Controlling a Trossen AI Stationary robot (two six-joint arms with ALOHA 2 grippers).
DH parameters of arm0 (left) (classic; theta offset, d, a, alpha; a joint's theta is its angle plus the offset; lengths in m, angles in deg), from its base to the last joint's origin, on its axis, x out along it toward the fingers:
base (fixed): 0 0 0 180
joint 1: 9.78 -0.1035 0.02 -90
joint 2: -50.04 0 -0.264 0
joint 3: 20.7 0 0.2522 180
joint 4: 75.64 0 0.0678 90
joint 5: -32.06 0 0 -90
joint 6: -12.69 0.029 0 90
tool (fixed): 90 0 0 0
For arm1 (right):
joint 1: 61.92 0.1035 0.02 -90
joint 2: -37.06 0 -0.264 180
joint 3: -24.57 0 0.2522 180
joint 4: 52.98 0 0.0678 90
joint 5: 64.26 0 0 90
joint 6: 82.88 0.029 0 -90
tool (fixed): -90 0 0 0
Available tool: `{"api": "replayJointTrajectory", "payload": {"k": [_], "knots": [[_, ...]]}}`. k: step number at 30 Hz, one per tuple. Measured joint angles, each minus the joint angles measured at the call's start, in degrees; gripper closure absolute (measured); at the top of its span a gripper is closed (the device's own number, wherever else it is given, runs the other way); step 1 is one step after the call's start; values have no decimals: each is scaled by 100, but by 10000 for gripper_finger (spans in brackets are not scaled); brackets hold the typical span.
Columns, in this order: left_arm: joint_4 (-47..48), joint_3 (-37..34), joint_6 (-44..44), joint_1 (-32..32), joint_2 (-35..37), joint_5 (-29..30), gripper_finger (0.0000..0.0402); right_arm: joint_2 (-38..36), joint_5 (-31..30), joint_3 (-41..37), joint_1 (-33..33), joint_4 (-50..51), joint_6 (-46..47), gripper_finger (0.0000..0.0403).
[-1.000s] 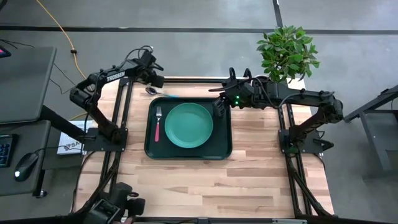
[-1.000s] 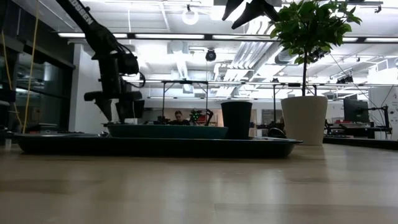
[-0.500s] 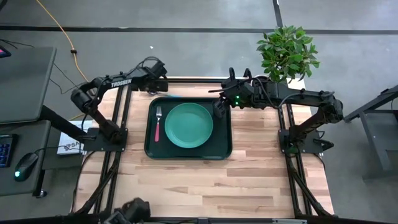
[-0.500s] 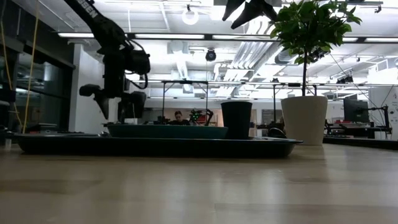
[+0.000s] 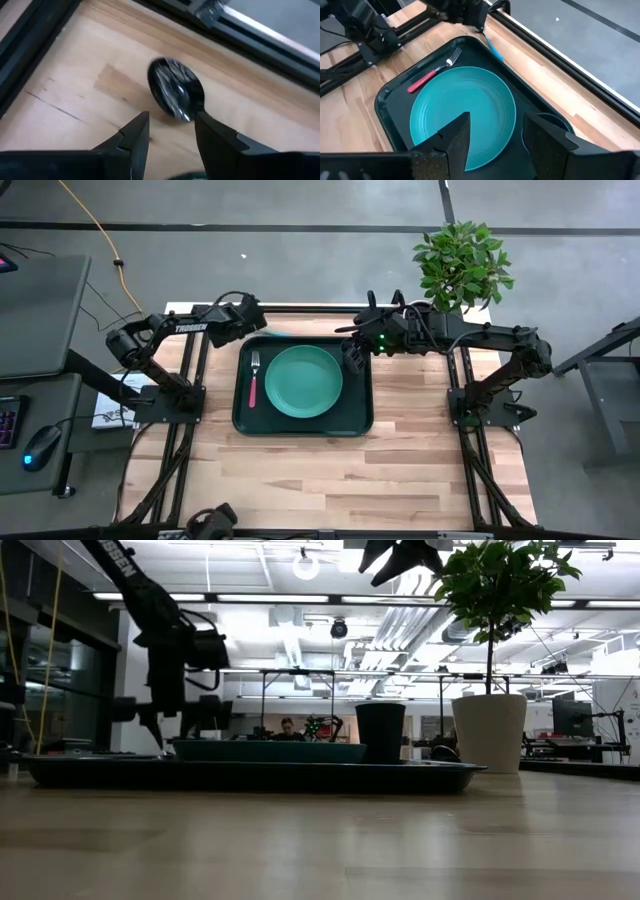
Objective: Pick and place plate/cup/fork/spoon on tray
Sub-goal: Put the light blue spoon on the black serving tray to the right of the pink fork
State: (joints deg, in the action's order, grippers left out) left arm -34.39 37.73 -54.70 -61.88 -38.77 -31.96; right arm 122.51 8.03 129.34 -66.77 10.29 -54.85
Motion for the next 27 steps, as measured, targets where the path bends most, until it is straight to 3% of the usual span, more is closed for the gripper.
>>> {"api": "replayJointTrajectory", "payload": {"k": [13,18,27], "knots": [[-156,-12,-694,-103,-111,-126,261,0,-6,0,0,84,57,230],[-152,-12,-912,-6,-150,454,261,0,-2,0,0,85,284,230],[-355,-16,-1244,192,-649,676,261,0,62,0,0,87,338,230]]}}
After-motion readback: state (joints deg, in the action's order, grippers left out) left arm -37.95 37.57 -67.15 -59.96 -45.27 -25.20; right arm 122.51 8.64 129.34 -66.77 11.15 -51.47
